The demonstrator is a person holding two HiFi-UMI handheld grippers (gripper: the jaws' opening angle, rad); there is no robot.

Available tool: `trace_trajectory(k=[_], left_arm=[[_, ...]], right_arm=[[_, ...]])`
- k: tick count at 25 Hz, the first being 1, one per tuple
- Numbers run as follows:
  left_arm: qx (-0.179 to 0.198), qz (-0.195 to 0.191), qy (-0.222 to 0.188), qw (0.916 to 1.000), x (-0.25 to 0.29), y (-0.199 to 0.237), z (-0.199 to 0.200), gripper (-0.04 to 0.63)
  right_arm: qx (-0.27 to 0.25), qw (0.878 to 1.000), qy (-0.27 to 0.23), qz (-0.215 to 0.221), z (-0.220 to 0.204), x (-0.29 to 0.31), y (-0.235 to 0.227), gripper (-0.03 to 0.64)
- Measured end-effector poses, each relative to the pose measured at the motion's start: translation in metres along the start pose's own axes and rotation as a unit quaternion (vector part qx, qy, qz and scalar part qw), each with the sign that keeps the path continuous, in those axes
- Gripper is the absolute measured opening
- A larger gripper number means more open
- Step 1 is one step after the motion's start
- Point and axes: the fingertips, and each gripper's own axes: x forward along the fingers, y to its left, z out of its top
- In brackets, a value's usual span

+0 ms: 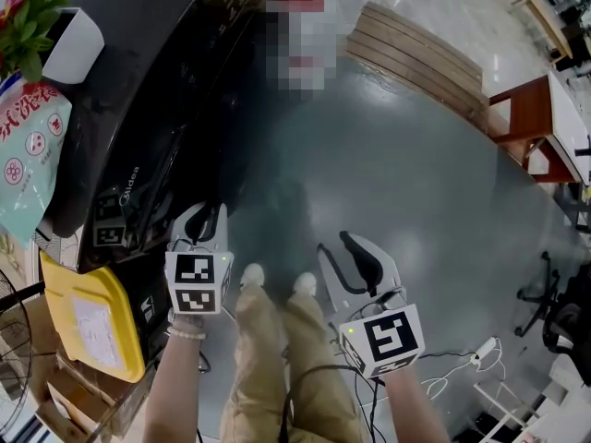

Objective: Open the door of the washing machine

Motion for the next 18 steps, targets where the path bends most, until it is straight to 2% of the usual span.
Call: trace_trajectory(k=[18], left_arm=[[-0.001,0.001,0.007,1.0,0.0005,-0.0081,0.0012,0.038]], right_arm=[[-0.004,1.0,0.003,0.006,-0.0044,-0.0024,-0.0006,0.124]])
